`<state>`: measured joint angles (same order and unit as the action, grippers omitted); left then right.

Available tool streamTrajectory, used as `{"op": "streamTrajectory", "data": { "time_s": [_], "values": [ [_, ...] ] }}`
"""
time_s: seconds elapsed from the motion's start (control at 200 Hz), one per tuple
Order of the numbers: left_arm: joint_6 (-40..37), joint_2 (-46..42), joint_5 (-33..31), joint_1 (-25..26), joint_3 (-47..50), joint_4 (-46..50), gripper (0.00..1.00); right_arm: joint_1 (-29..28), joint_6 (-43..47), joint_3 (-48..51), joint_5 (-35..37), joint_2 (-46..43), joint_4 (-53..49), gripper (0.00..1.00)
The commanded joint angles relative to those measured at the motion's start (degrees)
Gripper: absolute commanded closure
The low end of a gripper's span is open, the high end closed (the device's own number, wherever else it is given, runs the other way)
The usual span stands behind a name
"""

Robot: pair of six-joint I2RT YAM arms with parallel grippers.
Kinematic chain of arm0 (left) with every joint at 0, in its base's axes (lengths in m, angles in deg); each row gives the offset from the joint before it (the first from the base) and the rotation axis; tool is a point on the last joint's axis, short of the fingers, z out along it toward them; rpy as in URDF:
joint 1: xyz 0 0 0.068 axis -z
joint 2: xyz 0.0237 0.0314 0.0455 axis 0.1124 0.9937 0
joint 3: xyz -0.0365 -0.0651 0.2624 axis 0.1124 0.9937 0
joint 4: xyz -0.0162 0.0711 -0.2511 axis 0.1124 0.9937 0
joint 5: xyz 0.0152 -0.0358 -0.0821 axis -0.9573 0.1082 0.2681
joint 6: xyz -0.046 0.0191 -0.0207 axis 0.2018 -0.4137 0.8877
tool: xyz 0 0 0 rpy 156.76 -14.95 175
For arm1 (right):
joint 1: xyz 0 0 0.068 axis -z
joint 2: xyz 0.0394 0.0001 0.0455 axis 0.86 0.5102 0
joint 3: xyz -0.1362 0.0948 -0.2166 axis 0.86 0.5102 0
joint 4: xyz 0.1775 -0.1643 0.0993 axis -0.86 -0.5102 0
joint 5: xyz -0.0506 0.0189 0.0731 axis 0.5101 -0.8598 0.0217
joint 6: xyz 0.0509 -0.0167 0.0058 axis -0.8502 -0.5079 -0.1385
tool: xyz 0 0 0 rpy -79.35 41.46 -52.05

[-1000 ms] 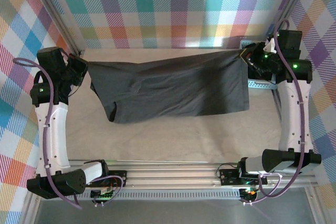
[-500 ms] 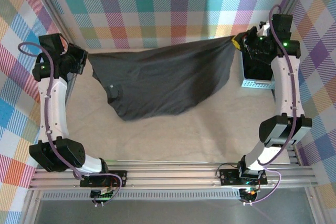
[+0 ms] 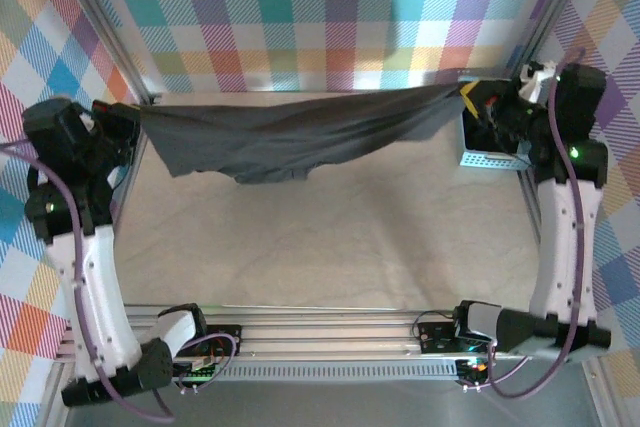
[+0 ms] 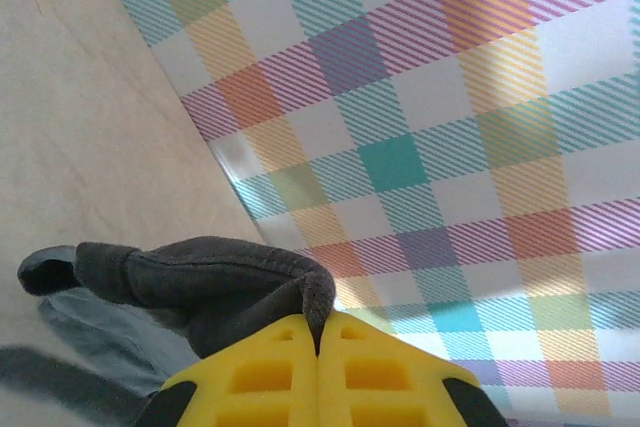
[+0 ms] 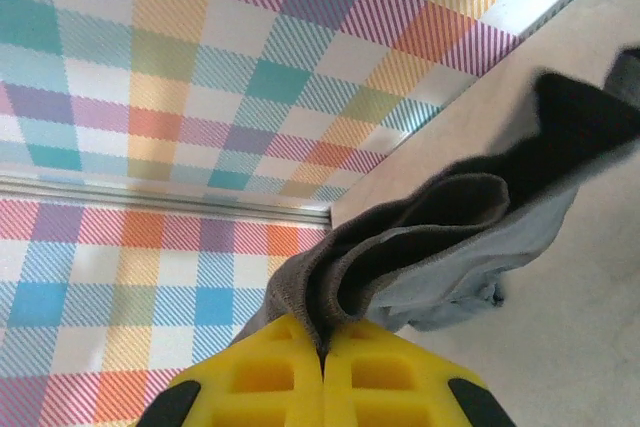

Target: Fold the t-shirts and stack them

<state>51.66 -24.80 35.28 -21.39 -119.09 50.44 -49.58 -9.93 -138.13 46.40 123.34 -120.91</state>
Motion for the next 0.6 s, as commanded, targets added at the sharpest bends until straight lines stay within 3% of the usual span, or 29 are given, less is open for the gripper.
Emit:
{"op": "streamTrajectory", "data": {
  "time_s": [0.0,0.185,0.36,0.6],
  "values": [
    [0.3,-2.3,-4.4,-1.1,-2.0,1.4,1.0,1.1,0.8,0.9,-0.6,-5.1,2.4,1.0],
    [0.7,3.6,-2.2,-1.1,-6.1,0.1,1.0,1.3,-1.4,-0.1,-1.9,-1.8,4.6,1.0],
    [2.6,13.6,2.6,-1.1,-6.0,-6.1,1.0,1.3,-3.8,-2.4,-4.3,8.8,12.3,1.0],
    [6.5,29.9,9.3,-1.1,-16.7,-15.0,1.0,1.3,-5.6,-19.3,-6.3,25.8,15.6,1.0]
  ]
}}
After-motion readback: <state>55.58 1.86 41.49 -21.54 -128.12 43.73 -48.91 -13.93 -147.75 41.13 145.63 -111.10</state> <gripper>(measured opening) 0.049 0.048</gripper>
